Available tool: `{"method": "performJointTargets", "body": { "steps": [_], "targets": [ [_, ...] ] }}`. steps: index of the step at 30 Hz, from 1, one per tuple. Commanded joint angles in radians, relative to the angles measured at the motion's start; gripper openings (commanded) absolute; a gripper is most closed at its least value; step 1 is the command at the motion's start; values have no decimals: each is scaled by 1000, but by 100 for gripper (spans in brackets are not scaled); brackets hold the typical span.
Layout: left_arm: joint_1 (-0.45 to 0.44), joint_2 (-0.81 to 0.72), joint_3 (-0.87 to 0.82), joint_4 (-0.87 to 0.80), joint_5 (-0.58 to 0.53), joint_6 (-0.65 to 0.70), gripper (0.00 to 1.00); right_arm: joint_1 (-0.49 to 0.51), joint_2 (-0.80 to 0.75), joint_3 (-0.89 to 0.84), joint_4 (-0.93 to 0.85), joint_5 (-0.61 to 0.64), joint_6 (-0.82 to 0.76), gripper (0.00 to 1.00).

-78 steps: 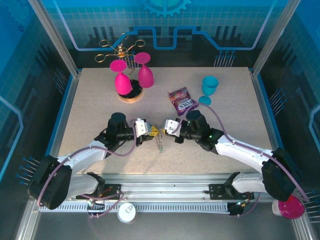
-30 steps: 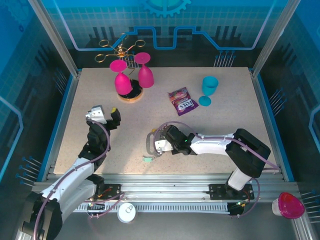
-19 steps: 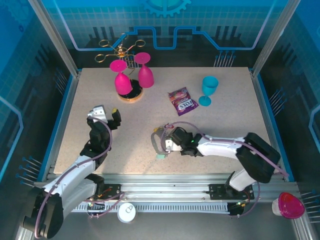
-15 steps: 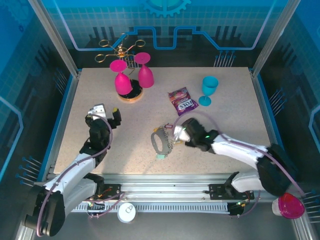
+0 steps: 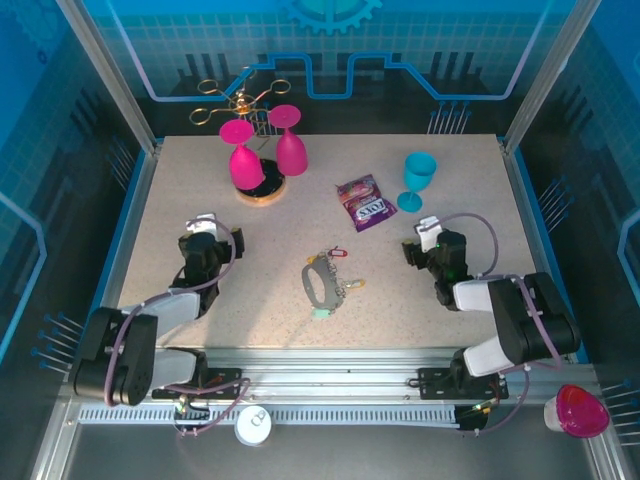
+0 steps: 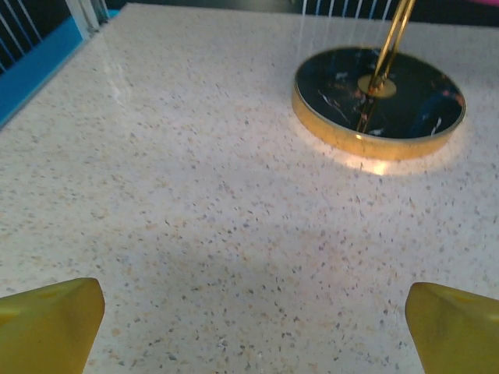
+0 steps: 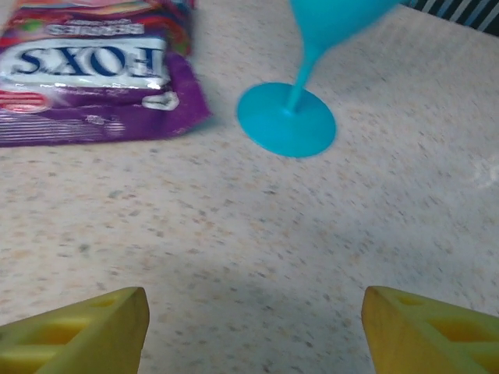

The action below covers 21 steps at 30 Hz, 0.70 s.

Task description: Put the keys on the keyring

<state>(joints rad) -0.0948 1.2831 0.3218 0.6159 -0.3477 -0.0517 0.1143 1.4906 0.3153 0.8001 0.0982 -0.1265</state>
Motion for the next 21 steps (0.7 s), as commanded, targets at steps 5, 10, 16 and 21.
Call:
{"method": "performJointTargets", "body": {
  "steps": [5, 10, 16, 21],
  "targets": [
    [20, 198, -14, 391, 151, 91, 99, -98, 62, -59, 382, -200, 117, 76],
    [27, 271, 35, 366, 98, 71, 99, -99, 48, 19, 207, -167, 128, 81],
    [32, 273, 39, 359, 86, 62, 99, -107, 49, 54, 144, -142, 152, 85],
    [67, 271, 65, 305, 159, 37, 99, -107, 50, 61, 131, -138, 153, 89]
  ]
}}
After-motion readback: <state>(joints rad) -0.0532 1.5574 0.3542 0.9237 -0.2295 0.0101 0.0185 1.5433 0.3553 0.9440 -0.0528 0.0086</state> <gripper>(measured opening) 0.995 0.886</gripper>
